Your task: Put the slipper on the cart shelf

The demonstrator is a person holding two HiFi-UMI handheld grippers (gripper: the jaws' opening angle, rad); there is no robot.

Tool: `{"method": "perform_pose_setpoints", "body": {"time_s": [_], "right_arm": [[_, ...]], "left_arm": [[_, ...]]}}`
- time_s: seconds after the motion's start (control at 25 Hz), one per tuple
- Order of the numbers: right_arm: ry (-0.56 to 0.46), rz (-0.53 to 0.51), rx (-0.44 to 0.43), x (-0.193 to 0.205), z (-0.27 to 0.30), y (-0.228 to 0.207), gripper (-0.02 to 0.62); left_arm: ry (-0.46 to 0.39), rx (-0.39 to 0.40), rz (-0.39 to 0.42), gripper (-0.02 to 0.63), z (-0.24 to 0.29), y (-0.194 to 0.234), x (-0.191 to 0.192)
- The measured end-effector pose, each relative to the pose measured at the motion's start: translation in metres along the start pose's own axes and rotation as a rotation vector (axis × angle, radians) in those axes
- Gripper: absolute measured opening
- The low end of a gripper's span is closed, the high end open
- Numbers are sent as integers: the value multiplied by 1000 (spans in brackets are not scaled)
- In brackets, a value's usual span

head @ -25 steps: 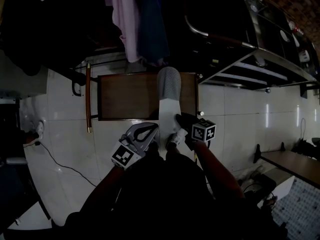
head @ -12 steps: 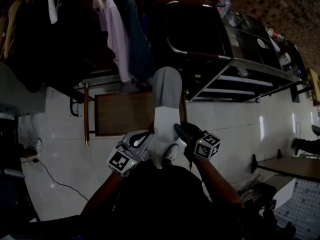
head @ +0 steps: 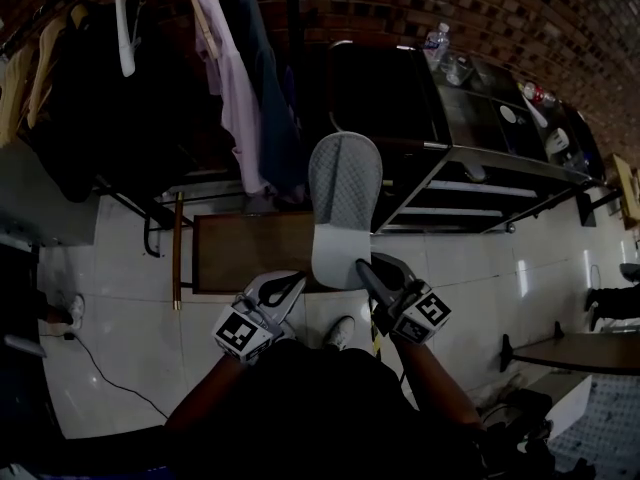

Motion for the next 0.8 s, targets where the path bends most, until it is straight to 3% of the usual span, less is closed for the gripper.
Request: {"method": "perform_pose_setpoints", "body": {"time_s": [0.32,0.48,0.8], "right_arm": [[-29,-102,-36,-30,12,10,52],[-30,-109,-32,-29,12,8,52],[-24,-121,5,-28,9,7,52]], "left_arm": [[23,19,69,2,11,1,-13],[-15,13,7,2,12,0,-20],[-13,46,-23,3,11,4,-17]]}}
Point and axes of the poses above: the fingertips, and each gripper's own axes: z forward along the fingers, y to its left, x out of its underside, the point moved 8 cm from there along -z, backward along the fingers, and after that the axes turned 13 degrees about -y, right-handed, at the moved point
